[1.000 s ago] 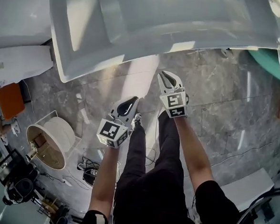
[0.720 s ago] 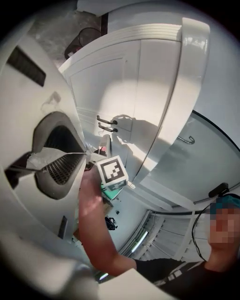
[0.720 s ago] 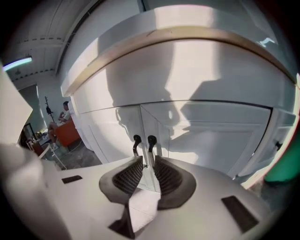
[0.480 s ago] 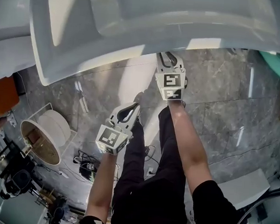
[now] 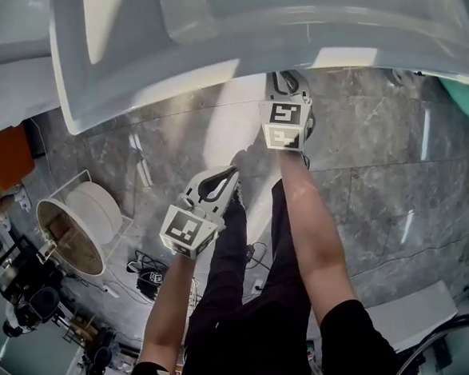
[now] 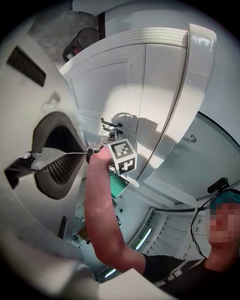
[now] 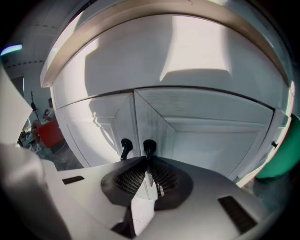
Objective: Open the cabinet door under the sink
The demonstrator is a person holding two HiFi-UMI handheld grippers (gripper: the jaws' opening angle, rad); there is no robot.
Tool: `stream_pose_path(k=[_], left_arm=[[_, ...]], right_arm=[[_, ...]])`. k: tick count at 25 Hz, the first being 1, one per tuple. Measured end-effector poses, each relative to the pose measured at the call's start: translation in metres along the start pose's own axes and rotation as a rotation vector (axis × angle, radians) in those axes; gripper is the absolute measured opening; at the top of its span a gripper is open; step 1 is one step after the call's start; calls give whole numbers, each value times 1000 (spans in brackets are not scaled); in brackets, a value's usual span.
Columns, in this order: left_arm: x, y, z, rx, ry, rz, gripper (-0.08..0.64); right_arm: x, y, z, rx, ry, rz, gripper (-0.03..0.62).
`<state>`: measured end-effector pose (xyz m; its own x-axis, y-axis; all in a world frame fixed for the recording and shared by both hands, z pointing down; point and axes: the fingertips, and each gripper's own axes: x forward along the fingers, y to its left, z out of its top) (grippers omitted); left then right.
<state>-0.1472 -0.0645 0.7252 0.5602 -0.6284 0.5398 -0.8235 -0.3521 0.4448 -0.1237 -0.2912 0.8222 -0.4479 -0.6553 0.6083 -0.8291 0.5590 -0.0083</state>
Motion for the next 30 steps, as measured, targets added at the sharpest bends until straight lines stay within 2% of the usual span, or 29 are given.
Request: stream_pose_path(k=[7, 14, 20, 27, 30], left_arm=[[-17, 0, -25, 27, 50, -36, 18], [-12, -8, -50, 53, 110, -74, 18], [10, -29, -42, 29, 92, -72, 18], [48, -76, -30, 94, 105, -107, 18], [66, -100, -25, 97, 116, -128, 18]], right_arm=[[-18, 1, -4, 42, -31, -4, 94], [-58, 1, -33, 5, -53, 12, 92], [-90, -5, -59, -51, -38, 64, 92], [-136, -30, -92, -19, -18, 79, 92], [-160, -48, -110, -18, -7, 70, 92]])
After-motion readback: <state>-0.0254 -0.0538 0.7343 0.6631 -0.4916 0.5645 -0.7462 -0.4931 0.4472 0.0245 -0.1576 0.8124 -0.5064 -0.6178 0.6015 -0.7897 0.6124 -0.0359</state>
